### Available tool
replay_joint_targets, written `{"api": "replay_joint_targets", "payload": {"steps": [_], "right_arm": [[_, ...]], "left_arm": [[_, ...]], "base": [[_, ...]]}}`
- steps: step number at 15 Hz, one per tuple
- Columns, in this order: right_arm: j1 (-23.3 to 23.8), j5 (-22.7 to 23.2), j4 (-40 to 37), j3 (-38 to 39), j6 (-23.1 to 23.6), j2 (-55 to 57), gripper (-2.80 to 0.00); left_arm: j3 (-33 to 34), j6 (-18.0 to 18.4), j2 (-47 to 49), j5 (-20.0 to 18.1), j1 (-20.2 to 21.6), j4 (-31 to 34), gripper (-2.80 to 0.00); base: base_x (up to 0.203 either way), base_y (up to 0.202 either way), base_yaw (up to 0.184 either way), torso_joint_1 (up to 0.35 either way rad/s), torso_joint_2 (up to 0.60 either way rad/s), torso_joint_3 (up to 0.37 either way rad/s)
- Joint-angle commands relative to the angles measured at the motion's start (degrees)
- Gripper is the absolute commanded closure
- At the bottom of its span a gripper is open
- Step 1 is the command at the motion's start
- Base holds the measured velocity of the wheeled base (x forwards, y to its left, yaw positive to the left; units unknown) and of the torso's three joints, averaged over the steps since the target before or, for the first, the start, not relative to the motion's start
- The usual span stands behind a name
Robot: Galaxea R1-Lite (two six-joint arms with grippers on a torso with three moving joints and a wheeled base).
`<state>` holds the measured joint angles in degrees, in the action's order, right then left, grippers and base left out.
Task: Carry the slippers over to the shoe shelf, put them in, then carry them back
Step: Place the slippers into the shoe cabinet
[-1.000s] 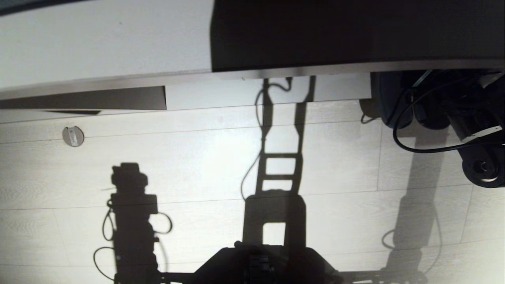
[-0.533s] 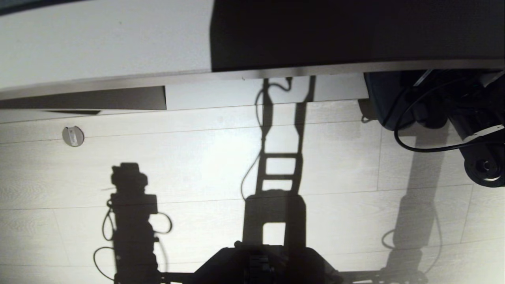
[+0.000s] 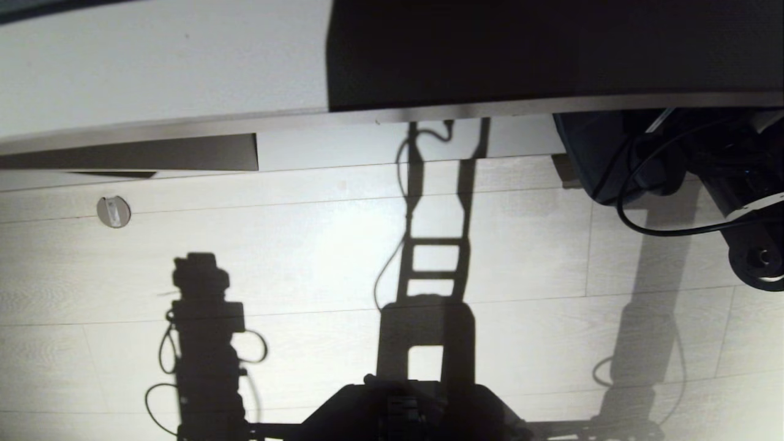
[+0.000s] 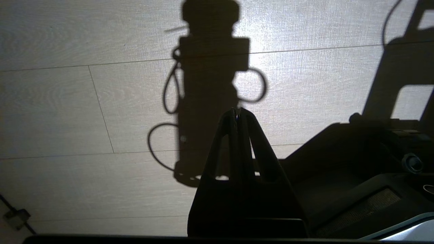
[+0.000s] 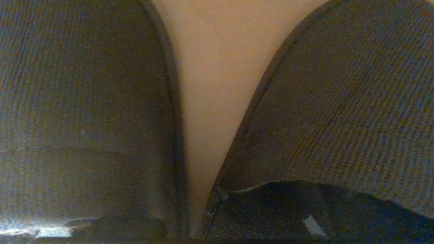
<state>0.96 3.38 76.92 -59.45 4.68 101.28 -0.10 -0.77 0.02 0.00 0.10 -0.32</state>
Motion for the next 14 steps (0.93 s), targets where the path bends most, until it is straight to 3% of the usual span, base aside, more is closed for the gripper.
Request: {"api": "replay_joint_targets", "payload": {"steps": [1,14], "right_arm": [[0.0,0.0,0.5,0.6,0.1,-1.2,-2.8],[0.1,0.0,-9.4,6.8,0.3,-6.4,-2.8]], "left_arm": [[0.0,0.0,0.0,0.0,0.0,0.0,0.0],[0.0,0.0,0.1,0.0,0.0,0.0,0.0]], "base": [[0.0,0.0,0.0,0.0,0.0,0.0],[0.0,0.0,0.0,0.0,0.0,0.0]]}}
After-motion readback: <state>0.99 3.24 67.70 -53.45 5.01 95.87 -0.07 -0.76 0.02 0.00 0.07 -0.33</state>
